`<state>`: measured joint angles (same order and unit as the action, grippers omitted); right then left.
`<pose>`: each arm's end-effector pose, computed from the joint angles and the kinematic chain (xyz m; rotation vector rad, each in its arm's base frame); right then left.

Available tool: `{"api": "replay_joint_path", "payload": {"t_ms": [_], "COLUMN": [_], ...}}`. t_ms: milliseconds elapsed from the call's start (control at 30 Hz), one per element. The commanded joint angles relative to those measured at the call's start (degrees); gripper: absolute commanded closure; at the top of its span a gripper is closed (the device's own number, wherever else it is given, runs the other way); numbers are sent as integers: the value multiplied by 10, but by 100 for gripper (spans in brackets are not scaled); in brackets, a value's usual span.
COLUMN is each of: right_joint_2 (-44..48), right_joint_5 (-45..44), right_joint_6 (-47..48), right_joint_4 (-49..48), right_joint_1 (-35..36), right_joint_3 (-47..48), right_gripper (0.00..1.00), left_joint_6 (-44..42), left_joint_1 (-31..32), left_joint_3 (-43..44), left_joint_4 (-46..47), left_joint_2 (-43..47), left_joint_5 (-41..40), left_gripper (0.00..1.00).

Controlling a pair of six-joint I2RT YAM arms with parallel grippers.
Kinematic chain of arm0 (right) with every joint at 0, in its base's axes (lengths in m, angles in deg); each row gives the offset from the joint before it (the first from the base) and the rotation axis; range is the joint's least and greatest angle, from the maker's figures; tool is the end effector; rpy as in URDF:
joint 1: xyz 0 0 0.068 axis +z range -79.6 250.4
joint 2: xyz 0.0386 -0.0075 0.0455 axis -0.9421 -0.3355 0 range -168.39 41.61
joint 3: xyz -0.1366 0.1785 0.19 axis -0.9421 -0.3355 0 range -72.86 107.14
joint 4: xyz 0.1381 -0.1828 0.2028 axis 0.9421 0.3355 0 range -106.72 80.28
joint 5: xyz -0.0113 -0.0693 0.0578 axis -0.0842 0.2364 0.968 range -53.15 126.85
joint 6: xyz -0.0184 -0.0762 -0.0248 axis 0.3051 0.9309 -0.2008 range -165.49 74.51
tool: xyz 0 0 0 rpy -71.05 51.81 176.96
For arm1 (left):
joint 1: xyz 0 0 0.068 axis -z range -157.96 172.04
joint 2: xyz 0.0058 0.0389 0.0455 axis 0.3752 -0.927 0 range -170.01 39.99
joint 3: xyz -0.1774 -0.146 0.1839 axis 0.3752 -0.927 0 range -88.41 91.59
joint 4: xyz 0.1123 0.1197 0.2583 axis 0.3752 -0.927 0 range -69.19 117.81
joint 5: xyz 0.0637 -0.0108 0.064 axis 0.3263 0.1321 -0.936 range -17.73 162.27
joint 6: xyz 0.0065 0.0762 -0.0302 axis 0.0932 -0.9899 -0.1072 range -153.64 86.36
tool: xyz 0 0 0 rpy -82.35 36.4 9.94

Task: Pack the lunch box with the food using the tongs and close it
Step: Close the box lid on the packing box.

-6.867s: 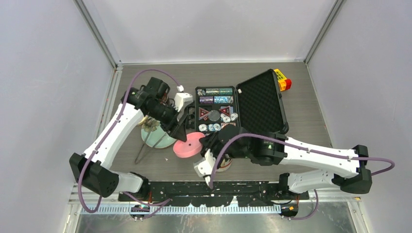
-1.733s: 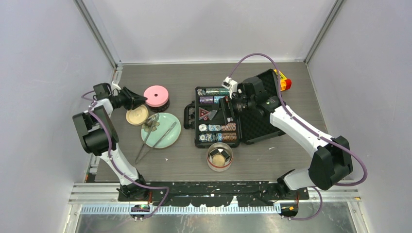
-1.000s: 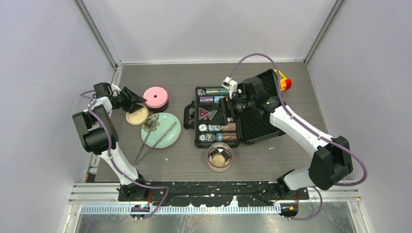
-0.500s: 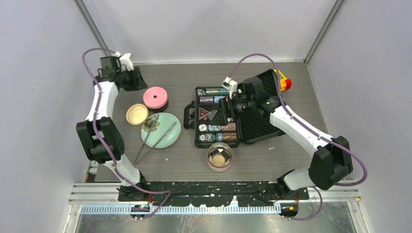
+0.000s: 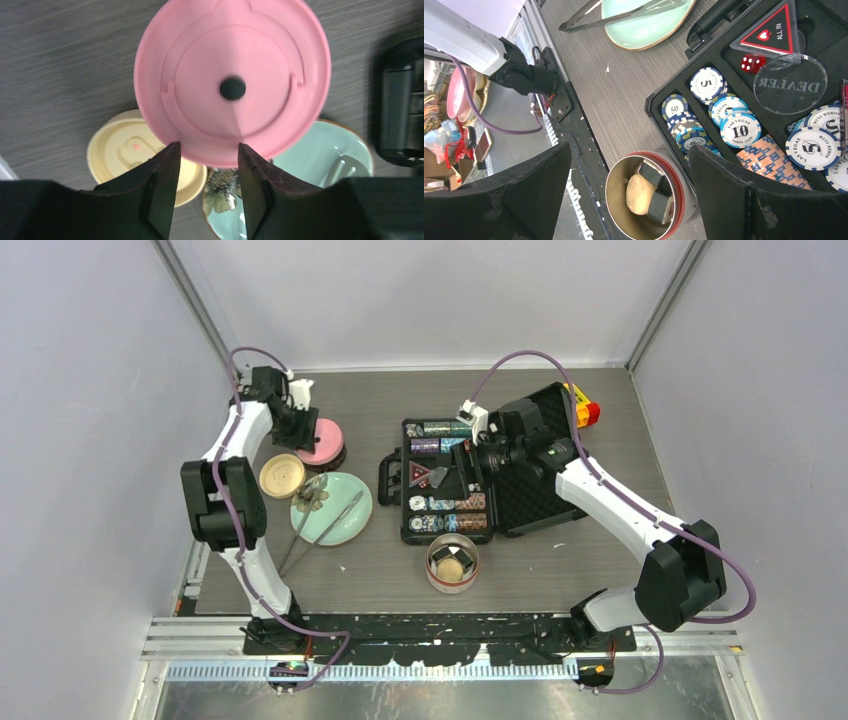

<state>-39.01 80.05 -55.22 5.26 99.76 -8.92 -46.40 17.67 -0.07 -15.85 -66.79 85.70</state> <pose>0.2975 0.2235 0.2907 -0.8090 2.1535 1.2068 0.4659 0.0189 0.2250 0.2680 2.6067 -0.2079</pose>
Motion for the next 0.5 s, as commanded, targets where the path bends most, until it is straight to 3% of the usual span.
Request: {"api": "replay_joint_path", "payload": {"t_ms": [0,467], "right_joint_2": [12,7], "right_joint_5": [7,8], "right_joint_6": [13,10], "right_joint_4": [-8,-5], "right_joint_1": [-1,-2], "right_joint_3": [3,9], "right_gripper": [8,8], "left_joint_6": [-28,-7], "left_joint_1": [7,29], "left_joint_3": [3,60], "left_joint_4": [-17,-11], "left_joint_2": [-17,6], "left_joint_5": [-27,-26], "left_gripper": [51,47]}}
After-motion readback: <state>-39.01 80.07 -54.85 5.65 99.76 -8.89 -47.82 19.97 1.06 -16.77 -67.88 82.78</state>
